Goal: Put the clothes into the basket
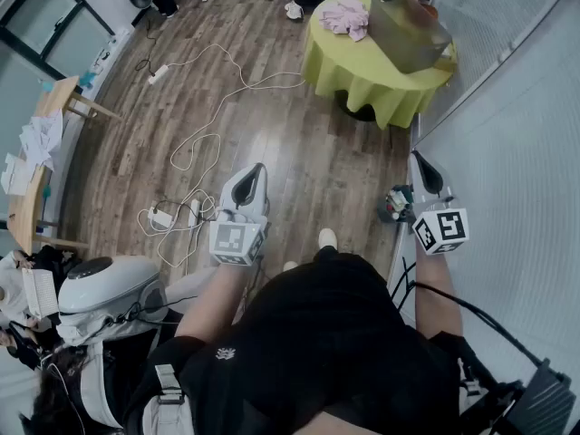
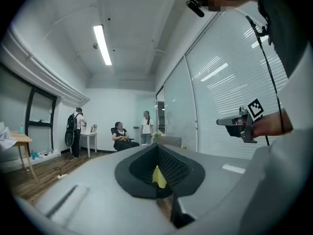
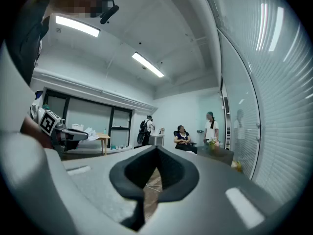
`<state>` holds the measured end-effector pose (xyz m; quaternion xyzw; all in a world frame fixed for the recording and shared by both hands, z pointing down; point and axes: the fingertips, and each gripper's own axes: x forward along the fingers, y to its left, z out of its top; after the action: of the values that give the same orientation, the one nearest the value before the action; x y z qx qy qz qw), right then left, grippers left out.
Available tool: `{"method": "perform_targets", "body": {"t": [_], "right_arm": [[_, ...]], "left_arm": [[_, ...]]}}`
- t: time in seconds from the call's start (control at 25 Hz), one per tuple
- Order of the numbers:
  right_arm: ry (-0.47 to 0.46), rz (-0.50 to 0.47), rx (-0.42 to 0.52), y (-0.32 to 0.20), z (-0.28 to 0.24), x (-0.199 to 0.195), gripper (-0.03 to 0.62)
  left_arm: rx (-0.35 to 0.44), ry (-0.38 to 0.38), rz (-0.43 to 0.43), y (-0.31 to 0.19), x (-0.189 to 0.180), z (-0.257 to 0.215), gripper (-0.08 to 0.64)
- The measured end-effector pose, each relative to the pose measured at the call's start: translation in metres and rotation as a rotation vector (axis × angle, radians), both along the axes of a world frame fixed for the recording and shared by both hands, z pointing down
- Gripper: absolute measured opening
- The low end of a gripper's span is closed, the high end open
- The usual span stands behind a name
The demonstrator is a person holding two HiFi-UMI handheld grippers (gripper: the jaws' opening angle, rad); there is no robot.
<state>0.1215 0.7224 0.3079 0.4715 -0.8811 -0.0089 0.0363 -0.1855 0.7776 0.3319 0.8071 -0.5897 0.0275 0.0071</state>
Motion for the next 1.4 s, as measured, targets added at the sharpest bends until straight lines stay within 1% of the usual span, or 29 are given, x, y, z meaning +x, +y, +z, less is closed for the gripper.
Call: {"method": "perform_targets", "body": {"t": [0.12,0.24,0.4,0.56,0.68,0.76,0.8,0.92,1.12,1.24,1.4], "right_arm": [[-0.006,0.006,-0.011,-0.014,0.004,0.006,0.000],[-0.005,0.013,-0.020,-0.030,0.008,0.017,0.000],[-0.011,0.007,-0.034,-0.056,0.018,0.032,0.000],[-0.049,-0.026,-0.022,-0.084,0.019,0.041,0.000],[-0.050,-0.065,-0.018,-0.111,0.024,0.043,0.000],[-0.035,-0.117,-0.031,-0.125,0.037,0.037,0.000],[-0.024,-0.137,-0.043,-0.129,0.045,0.034,0.001],[-0.022,-0.147,-0.077,-0.141,0.061,0.027,0.001],[-0.035,-0.132,-0.108,-0.179,0.073,0.021,0.000],[-0.030,-0.104,-0.123,-0.207,0.078,0.016,0.000],[-0.005,-0.074,-0.116,-0.246,0.072,0.003,0.000]], "left_arm": [[0.001,-0.011,0.003,-0.015,0.004,0.000,0.008],[0.022,-0.036,0.029,-0.030,0.015,-0.001,0.008],[0.034,-0.041,0.016,-0.056,0.026,-0.003,0.008],[0.033,-0.070,-0.010,-0.083,0.035,-0.003,0.008],[0.023,-0.083,-0.055,-0.105,0.040,0.000,0.008],[0.024,-0.089,-0.081,-0.113,0.043,0.005,0.008],[0.012,-0.088,-0.088,-0.114,0.047,0.009,0.008],[-0.028,-0.097,-0.080,-0.116,0.053,0.022,0.008],[-0.074,-0.105,-0.073,-0.153,0.038,0.044,0.008],[-0.094,-0.088,-0.061,-0.187,0.029,0.051,0.008],[-0.039,-0.073,-0.024,-0.241,0.015,0.045,0.008]]}}
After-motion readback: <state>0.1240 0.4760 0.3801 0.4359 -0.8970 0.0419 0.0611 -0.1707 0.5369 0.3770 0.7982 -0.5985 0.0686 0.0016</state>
